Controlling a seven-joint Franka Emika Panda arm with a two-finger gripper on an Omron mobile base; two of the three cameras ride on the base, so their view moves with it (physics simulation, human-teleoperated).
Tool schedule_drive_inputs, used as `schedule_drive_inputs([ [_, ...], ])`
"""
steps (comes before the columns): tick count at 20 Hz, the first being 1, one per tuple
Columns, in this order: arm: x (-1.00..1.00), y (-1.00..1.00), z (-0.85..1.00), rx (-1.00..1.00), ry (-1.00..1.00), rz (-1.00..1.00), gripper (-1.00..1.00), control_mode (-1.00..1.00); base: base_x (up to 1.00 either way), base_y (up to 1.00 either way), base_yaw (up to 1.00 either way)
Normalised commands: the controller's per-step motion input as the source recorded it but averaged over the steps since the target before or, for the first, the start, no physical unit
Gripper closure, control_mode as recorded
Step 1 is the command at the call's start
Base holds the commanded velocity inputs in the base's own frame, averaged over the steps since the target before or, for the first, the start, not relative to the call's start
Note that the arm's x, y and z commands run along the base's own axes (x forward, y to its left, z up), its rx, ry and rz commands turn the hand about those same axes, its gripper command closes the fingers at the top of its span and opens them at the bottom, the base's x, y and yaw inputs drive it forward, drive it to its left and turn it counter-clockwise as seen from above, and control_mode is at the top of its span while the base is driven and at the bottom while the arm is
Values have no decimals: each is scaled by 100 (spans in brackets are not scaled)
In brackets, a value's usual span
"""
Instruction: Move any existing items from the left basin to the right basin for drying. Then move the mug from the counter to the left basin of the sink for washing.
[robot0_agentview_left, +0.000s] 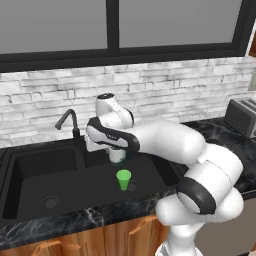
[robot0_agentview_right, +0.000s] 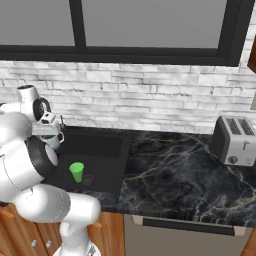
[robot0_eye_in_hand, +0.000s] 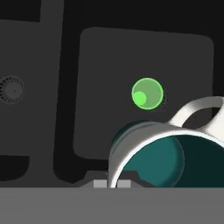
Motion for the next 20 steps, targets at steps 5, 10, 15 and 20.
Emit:
schedule_drive_inputs([
  [5,0,78,-3,0,1,10,100,-100,0,0,0],
  [10,-3,55,-12,0,2,12,100,-100,0,0,0],
  [15,0,57,-18,0,1,12,100,-100,0,0,0],
  [20,0,61,-16,0,0,10,100,-100,0,0,0],
])
